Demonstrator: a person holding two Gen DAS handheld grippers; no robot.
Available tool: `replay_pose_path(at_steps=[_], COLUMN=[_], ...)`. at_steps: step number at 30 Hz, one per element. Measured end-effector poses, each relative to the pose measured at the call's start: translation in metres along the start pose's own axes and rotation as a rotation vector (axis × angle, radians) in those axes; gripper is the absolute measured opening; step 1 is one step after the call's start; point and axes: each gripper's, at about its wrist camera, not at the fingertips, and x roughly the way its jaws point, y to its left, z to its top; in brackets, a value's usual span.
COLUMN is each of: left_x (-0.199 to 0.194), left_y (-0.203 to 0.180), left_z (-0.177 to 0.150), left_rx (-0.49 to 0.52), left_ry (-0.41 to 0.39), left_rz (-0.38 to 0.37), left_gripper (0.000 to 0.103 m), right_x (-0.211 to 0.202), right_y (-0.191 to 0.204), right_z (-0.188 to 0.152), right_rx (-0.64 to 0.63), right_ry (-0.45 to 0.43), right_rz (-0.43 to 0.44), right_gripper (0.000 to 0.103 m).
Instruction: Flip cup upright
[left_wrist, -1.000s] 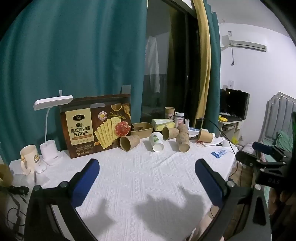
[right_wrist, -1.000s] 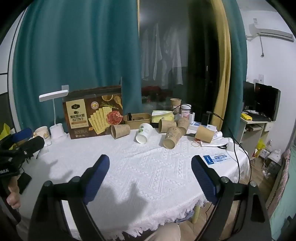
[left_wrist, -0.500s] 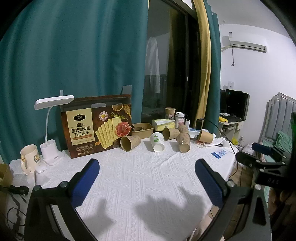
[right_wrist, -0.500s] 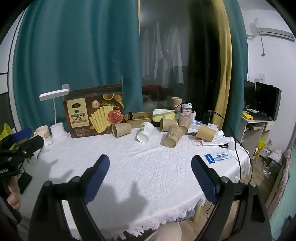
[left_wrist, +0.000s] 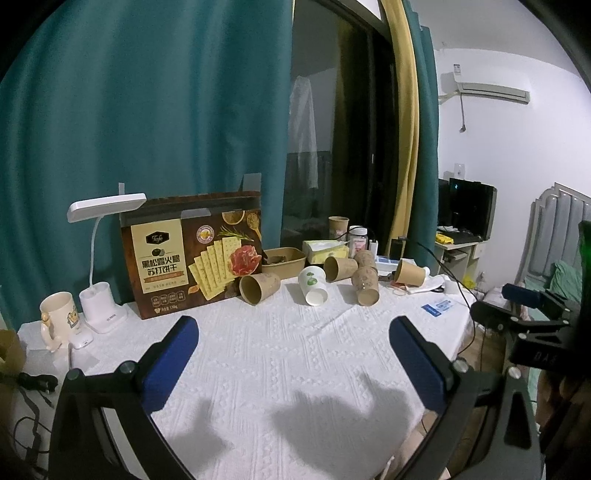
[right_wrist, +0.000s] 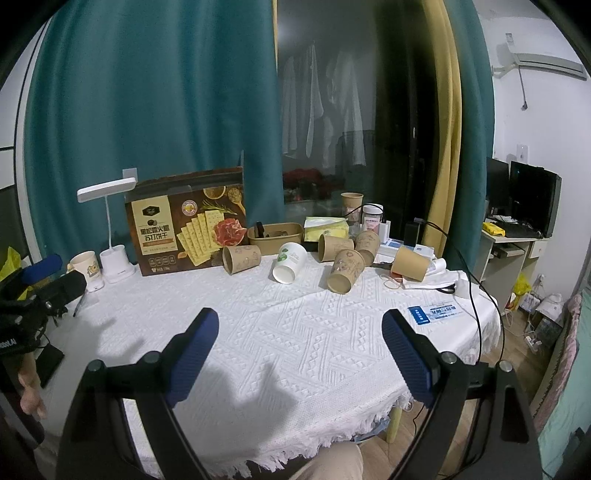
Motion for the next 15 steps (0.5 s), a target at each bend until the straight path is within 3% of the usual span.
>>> replay_pose_path(at_steps=[15], left_x=[0.0004], left_y=[0.0015], left_z=[-0.0009], left_rx=[-0.011], left_ry=[0.002], left_rz=[-0.026], left_gripper=[0.103], right_x=[0.0003], right_y=[-0.0006], right_z=[-0.001], right_rx=[0.001], right_ry=[-0.001], right_rz=[0.001], right_gripper=[0.089])
